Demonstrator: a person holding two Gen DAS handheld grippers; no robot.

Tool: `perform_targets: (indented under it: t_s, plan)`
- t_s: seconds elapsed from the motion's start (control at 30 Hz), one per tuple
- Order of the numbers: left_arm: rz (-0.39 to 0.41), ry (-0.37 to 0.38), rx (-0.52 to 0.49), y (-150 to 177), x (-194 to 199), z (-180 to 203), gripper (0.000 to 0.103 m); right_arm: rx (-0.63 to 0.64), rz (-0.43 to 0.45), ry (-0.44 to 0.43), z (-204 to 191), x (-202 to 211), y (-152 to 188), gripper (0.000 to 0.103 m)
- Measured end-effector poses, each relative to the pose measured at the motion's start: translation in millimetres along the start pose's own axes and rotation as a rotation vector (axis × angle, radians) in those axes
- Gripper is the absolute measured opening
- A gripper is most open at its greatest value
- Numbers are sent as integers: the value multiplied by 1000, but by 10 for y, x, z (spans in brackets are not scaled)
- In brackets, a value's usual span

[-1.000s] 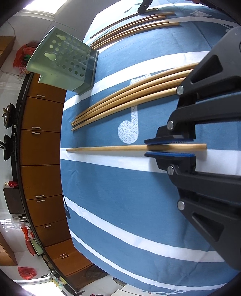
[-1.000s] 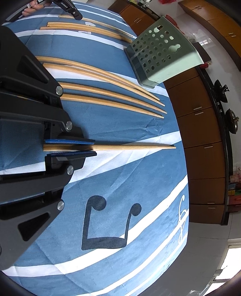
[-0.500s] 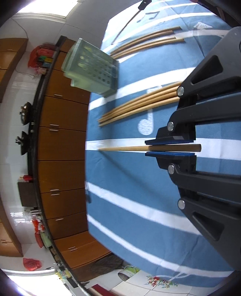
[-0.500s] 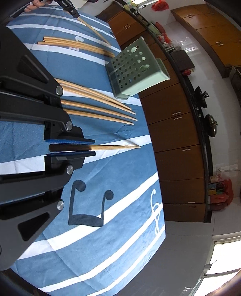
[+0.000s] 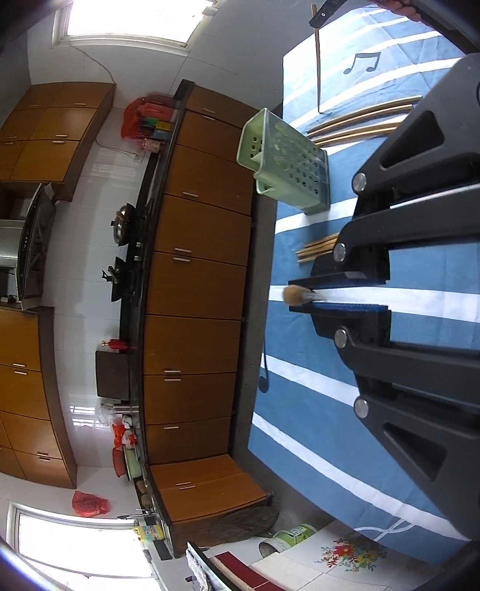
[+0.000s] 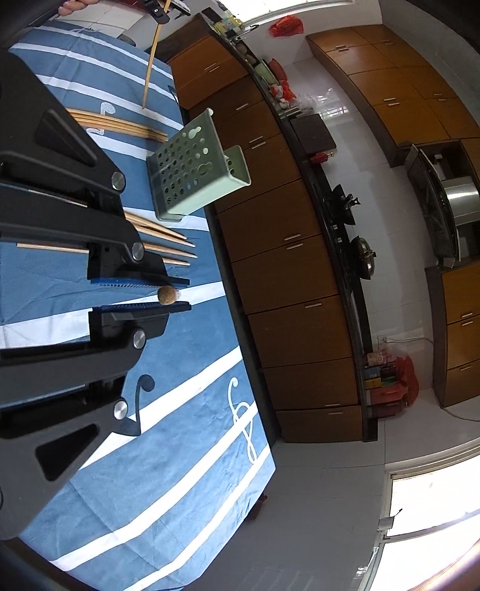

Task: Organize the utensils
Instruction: 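Lift the chopsticks with both grippers and carry them upright above the green holder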

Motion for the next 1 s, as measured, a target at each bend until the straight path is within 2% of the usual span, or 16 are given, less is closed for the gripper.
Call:
perform_targets:
  t_s: [0.17, 0.37, 0.57, 0.67, 0.8, 1.0]
  plan:
    - [23, -7, -27, -181, 16, 39, 7, 19, 31, -3, -77, 6, -219, 7]
    - [72, -10, -57, -517, 84, 92, 7, 41, 116, -31, -267, 110, -726, 7]
    - [177, 43, -49, -1133, 260, 339, 7, 36, 279, -101, -595, 461, -1390, 7]
    - [225, 115, -45, -1434, 347, 594, 7, 3, 362, -155, -777, 636, -1685, 7]
    - [230, 177, -56, -1592, 288, 934, 7, -5, 423, -202, -1009, 653, -1792, 7]
    - [160, 231, -82, -1490, -9, 1304, 7, 40, 378, -226, -1304, 341, -1633, 7]
Point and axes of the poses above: each gripper's, at about its wrist camera, not at the fingertips, and x roughly against the way its jaws point, z to its right, y to its underside, the point moved 8 cm from there along -x, roughly the way its jaws point, and after that the axes turned 9 degrees about y, right-handed, at the moved point
